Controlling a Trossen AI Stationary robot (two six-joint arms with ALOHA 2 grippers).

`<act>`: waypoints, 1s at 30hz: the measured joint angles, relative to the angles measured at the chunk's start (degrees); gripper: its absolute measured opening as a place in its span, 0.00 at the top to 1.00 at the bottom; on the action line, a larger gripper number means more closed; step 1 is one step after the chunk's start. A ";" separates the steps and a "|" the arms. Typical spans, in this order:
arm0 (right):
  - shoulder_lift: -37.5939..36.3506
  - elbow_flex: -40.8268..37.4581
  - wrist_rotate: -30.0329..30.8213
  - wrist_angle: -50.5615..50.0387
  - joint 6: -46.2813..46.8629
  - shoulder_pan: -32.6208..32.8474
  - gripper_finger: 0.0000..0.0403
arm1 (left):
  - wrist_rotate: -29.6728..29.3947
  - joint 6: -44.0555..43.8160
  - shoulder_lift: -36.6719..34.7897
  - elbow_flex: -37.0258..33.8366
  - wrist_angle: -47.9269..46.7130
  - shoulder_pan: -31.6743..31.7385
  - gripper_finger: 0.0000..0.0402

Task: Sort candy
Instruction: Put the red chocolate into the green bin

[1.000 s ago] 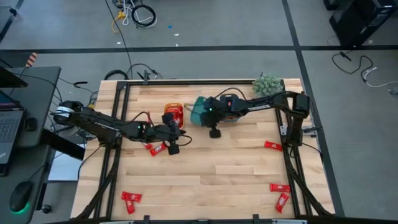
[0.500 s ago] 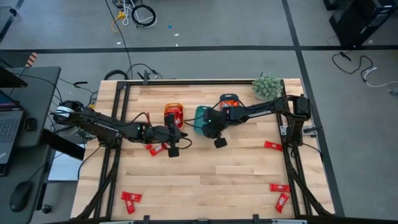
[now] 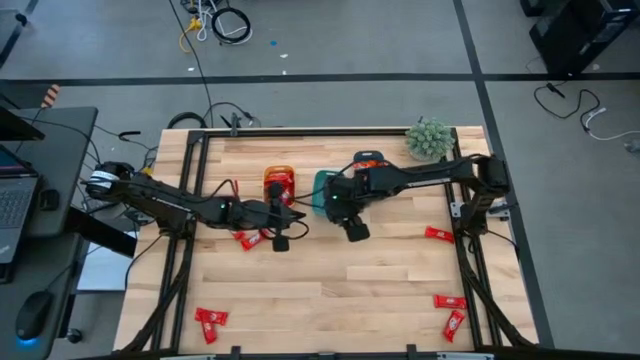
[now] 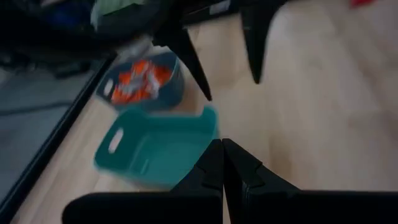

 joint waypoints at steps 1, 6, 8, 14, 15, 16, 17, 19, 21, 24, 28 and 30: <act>-1.02 0.15 0.01 -1.97 1.24 0.19 0.48 | 1.14 0.43 -0.04 -0.72 2.17 0.00 1.00; -6.91 -3.24 0.06 -9.90 9.94 1.42 0.56 | 9.56 0.42 0.05 -6.45 15.08 0.61 1.00; -9.99 -7.15 0.07 -10.98 14.14 2.23 0.59 | 10.21 0.25 0.03 -8.69 18.25 0.71 1.00; -21.17 -22.30 0.28 -11.62 30.10 5.69 0.57 | 10.20 -0.12 0.03 -11.99 22.86 0.88 1.00; -23.07 -24.85 0.29 -11.68 32.78 6.45 0.55 | 10.20 -0.14 0.03 -12.03 22.59 0.90 1.00; -24.71 -26.95 0.53 -12.00 35.35 7.18 0.53 | 10.20 -0.17 0.03 -12.04 22.60 0.90 1.00; -26.47 -29.02 1.17 -12.67 37.59 7.98 0.52 | 10.20 -0.17 0.03 -12.04 22.82 0.96 1.00; -29.16 -32.48 3.01 -14.53 41.16 9.20 0.47 | 10.19 -0.01 0.03 -12.04 23.09 1.07 1.00; -31.18 -35.41 4.40 -16.47 44.30 9.95 0.43 | 10.18 0.02 0.03 -12.04 23.46 1.24 1.00; -33.13 -39.50 4.88 -17.36 47.58 10.38 0.37 | 10.17 0.07 0.03 -12.04 24.33 1.82 1.00; -33.71 -44.48 4.57 -17.37 49.04 10.36 0.32 | 10.16 0.13 0.03 -12.04 24.90 2.90 1.00; -33.32 -46.48 4.36 -16.95 49.12 10.36 0.30 | 10.16 0.15 0.03 -12.04 25.13 3.28 1.00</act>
